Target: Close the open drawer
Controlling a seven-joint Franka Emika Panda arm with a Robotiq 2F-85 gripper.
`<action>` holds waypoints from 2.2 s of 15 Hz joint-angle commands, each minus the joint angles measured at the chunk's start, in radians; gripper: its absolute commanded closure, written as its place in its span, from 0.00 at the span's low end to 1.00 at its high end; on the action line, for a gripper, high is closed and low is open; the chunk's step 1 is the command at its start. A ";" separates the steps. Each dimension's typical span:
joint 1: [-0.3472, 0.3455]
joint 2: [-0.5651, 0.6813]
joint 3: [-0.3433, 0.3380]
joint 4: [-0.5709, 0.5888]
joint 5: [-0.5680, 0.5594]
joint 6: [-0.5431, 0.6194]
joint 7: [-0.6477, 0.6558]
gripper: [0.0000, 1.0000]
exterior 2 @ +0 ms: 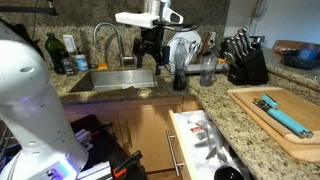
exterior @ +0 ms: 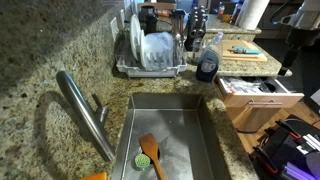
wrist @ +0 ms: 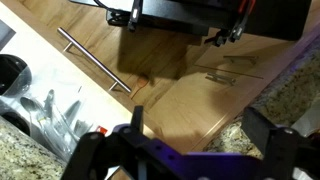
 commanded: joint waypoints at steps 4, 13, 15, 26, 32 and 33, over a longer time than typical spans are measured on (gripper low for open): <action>-0.014 0.001 0.013 0.001 0.007 -0.001 -0.006 0.00; -0.014 0.001 0.013 0.001 0.007 -0.001 -0.006 0.00; -0.014 0.001 0.013 0.001 0.007 -0.001 -0.006 0.00; 0.005 0.036 0.039 -0.005 0.053 0.094 0.061 0.00; -0.103 0.221 0.144 -0.115 -0.099 0.422 0.408 0.00; -0.042 0.160 0.138 -0.065 -0.029 0.336 0.358 0.00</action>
